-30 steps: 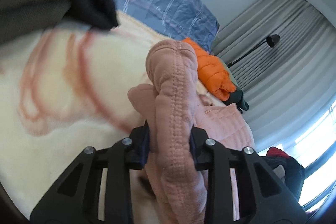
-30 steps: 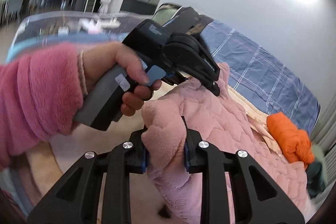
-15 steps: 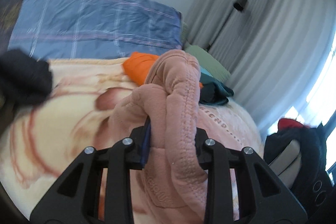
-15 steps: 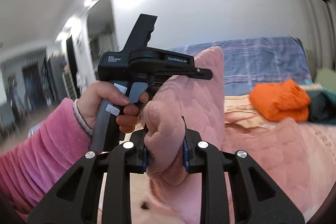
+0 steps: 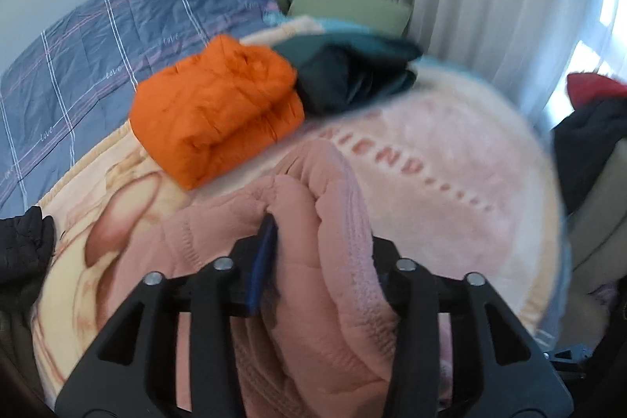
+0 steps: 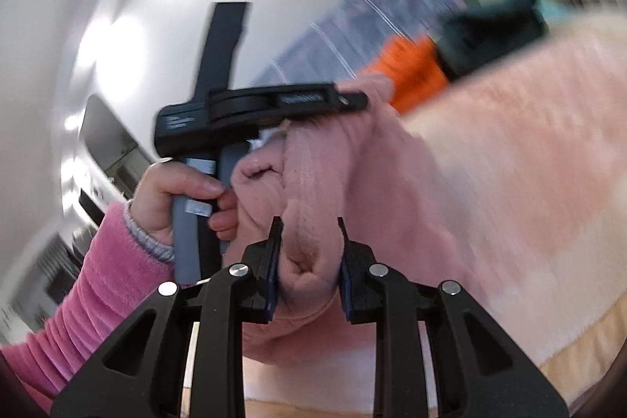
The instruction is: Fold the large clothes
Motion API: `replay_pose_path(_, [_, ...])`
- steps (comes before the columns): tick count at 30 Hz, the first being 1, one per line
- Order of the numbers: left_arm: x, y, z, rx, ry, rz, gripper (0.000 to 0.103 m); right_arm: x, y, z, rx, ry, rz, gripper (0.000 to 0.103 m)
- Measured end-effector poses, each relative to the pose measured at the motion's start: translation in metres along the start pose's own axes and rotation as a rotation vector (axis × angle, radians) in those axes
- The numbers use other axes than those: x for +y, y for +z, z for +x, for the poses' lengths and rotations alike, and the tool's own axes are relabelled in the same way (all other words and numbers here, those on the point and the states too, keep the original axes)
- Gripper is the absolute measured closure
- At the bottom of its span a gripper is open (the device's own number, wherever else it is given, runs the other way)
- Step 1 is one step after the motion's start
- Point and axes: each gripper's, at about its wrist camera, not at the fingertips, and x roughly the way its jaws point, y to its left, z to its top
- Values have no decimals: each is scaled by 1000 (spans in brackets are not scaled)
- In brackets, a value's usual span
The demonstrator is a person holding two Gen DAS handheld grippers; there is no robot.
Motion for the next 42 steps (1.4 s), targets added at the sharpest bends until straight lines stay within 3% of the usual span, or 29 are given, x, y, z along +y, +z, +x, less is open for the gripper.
replay_pose_path(4, [-11, 0, 15, -8, -25, -18, 42, -40, -12, 9, 66, 20, 138, 77])
replay_pose_path(9, [-1, 7, -29, -119, -51, -47, 42, -47, -10, 10, 82, 48, 153, 76])
replay_pose_path(11, [8, 5, -54, -167, -23, -58, 46, -47, -5, 13, 82, 36, 135, 75])
replay_pose_path(13, [16, -1, -69, -183, -12, -60, 61, -49, -1, 13, 88, 34, 127, 74])
replay_pose_path(16, [25, -26, -70, -130, -20, -43, 77, -55, 2, 12, 102, 23, 93, 70])
replay_pose_path(19, [29, -52, -43, -55, -28, -27, 80, -53, 10, 10, 111, 47, 63, 65])
replay_pose_path(21, [33, -61, -41, -101, -47, -49, 80, -49, 14, 9, 127, 57, 46, 54])
replay_pose_path(24, [43, -68, -45, -137, -96, -110, 80, -46, 37, 9, 153, 87, 23, 46])
replay_pose_path(29, [49, -79, -47, -175, -137, -156, 79, -62, 115, 34, 108, 99, 67, 46])
replay_pose_path(33, [44, -81, -46, -193, -122, -162, 78, -79, 149, 106, 277, 26, 164, 46])
replay_pose_path(34, [42, -81, -46, -195, -117, -160, 78, -82, 150, 120, 307, 13, 182, 47])
replay_pose_path(35, [41, -81, -46, -198, -113, -156, 77, -85, 150, 134, 329, 2, 198, 58])
replay_pose_path(36, [40, -81, -46, -201, -104, -151, 77, -84, 152, 144, 332, 2, 201, 95])
replay_pose_path(38, [41, -82, -50, -218, -88, -156, 76, -71, 158, 148, 301, 69, 161, 95])
replay_pose_path(40, [41, -85, -61, -259, -90, -162, 73, -41, 165, 132, 217, 163, 35, 95])
replay_pose_path(42, [41, -89, -75, -317, -87, -157, 73, -27, 166, 126, 170, 178, -59, 95])
